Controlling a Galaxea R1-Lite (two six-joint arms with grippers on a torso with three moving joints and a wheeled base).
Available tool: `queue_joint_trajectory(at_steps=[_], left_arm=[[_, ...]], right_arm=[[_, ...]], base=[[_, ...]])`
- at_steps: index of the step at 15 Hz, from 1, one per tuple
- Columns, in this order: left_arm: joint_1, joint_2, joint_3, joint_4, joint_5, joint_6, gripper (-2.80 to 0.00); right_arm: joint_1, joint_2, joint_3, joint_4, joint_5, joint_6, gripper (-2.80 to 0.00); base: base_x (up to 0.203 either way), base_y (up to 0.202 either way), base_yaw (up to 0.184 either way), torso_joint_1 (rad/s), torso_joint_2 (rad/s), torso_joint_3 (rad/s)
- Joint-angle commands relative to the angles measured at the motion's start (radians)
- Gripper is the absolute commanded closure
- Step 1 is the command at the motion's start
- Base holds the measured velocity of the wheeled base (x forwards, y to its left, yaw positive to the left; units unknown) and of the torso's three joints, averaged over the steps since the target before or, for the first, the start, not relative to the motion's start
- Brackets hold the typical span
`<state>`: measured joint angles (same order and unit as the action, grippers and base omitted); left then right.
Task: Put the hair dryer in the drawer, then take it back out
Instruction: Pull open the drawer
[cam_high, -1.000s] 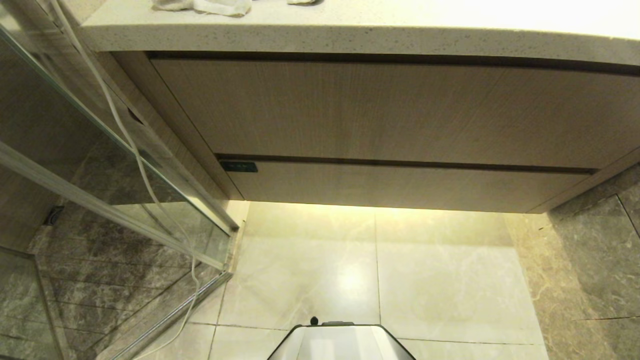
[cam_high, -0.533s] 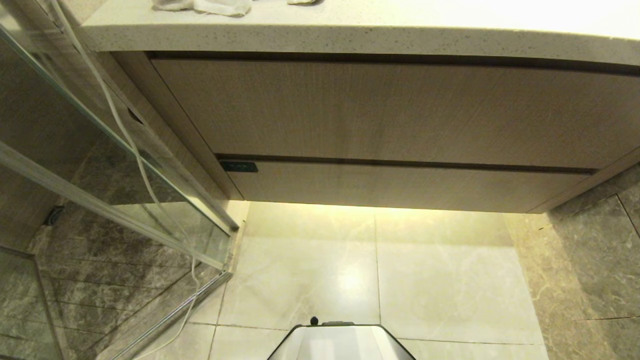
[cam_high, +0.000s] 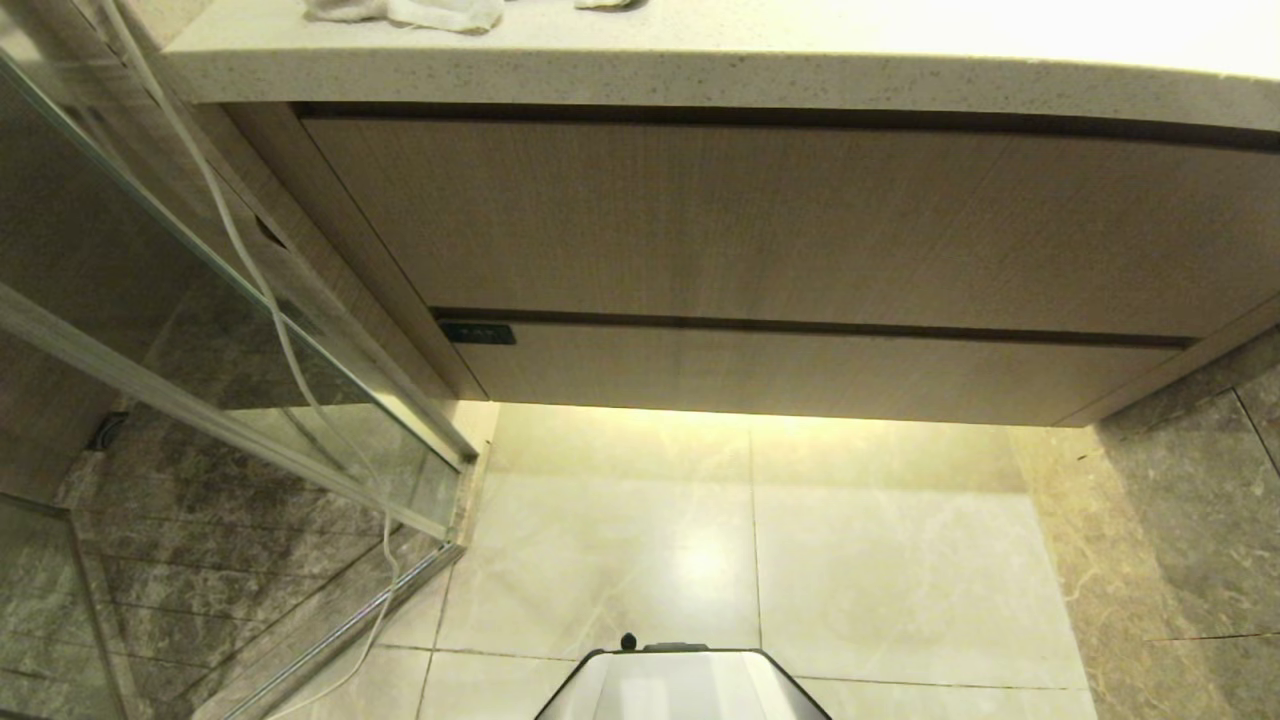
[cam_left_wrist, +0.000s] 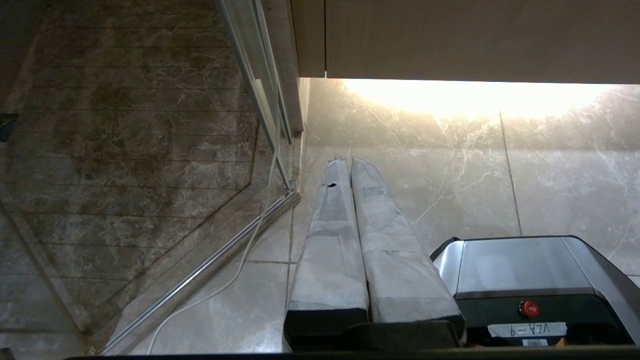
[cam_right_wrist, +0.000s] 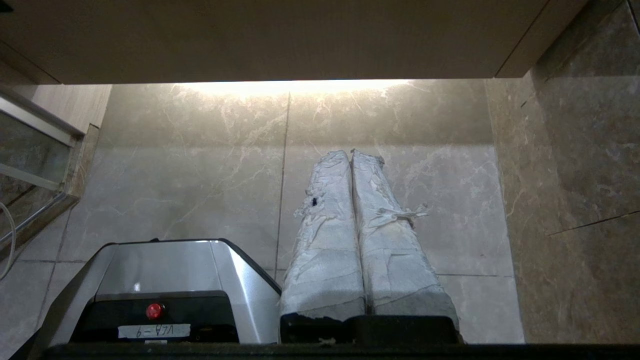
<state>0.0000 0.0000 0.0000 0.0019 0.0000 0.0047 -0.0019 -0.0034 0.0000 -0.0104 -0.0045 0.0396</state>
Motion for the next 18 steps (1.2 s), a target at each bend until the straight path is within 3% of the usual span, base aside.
queue_joint_trajectory(at_steps=[1, 7, 9, 11, 14, 18], left_arm=[[0.000, 0.000, 0.002, 0.000, 0.000, 0.000, 0.00], [0.000, 0.000, 0.002, 0.000, 0.000, 0.000, 0.00], [0.000, 0.000, 0.002, 0.000, 0.000, 0.000, 0.00], [0.000, -0.001, 0.002, 0.000, 0.000, 0.000, 0.00], [0.000, 0.000, 0.002, 0.000, 0.000, 0.000, 0.00], [0.000, -0.001, 0.002, 0.000, 0.000, 0.000, 0.00]], right_arm=[[0.000, 0.002, 0.002, 0.000, 0.000, 0.000, 0.00], [0.000, 0.002, -0.001, -0.001, 0.001, -0.005, 0.00], [0.000, 0.008, -0.065, 0.002, 0.029, 0.012, 0.00], [0.001, 0.066, -0.216, 0.099, 0.082, 0.014, 0.00], [0.001, 0.348, -0.449, 0.255, 0.148, 0.016, 0.00], [0.054, 0.873, -0.702, 0.354, 0.184, -0.021, 0.00]], base=[[0.000, 0.000, 0.000, 0.000, 0.00, 0.000], [0.000, 0.000, 0.000, 0.000, 0.00, 0.000], [0.000, 0.000, 0.000, 0.000, 0.00, 0.000], [0.000, 0.000, 0.000, 0.000, 0.00, 0.000], [0.000, 0.000, 0.000, 0.000, 0.00, 0.000], [0.000, 0.000, 0.000, 0.000, 0.00, 0.000]])
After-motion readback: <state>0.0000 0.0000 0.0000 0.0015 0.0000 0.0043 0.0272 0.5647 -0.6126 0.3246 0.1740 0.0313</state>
